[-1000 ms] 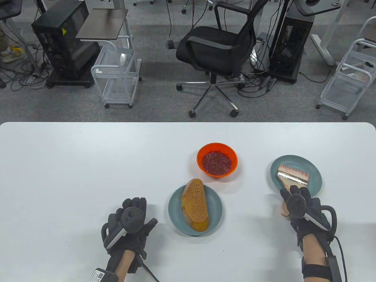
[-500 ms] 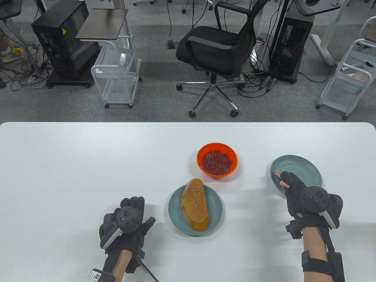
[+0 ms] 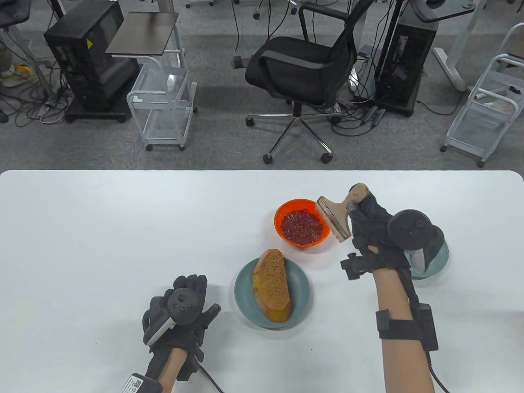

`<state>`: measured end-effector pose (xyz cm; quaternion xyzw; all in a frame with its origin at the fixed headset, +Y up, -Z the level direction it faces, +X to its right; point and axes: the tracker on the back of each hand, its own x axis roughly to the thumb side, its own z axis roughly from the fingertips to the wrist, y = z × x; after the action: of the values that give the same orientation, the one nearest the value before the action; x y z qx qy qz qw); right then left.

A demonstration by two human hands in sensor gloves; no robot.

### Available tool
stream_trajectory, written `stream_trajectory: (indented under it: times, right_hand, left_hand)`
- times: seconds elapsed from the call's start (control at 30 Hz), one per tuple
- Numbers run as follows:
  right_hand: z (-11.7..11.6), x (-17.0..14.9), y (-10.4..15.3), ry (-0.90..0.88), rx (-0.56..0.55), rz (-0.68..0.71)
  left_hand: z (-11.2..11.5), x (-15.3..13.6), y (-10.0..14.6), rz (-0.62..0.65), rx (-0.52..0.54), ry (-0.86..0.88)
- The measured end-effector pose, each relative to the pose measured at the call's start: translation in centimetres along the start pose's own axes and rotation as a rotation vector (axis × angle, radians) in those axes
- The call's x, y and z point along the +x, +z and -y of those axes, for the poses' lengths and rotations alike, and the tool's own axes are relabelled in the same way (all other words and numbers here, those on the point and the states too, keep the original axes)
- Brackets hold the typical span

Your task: Dip brush into ketchup and spread onto bread slice

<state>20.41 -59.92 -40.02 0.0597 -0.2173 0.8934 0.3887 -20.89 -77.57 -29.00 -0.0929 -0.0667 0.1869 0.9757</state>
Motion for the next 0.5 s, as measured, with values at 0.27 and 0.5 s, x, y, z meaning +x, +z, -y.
stream_trajectory:
  times: [0.27, 0.5]
  right_hand:
    - [-6.3, 1.5, -3.4, 0.075, 0.018, -0.069]
    - [-10.1, 1.3, -4.0, 0.220, 0.059, -0.074]
  left_hand:
    - [-0.2, -0.7, -0.1, -0.009, -0.005, 0.025]
    - [-0.4, -1.3, -0.2, -0.023, -0.006, 0.027]
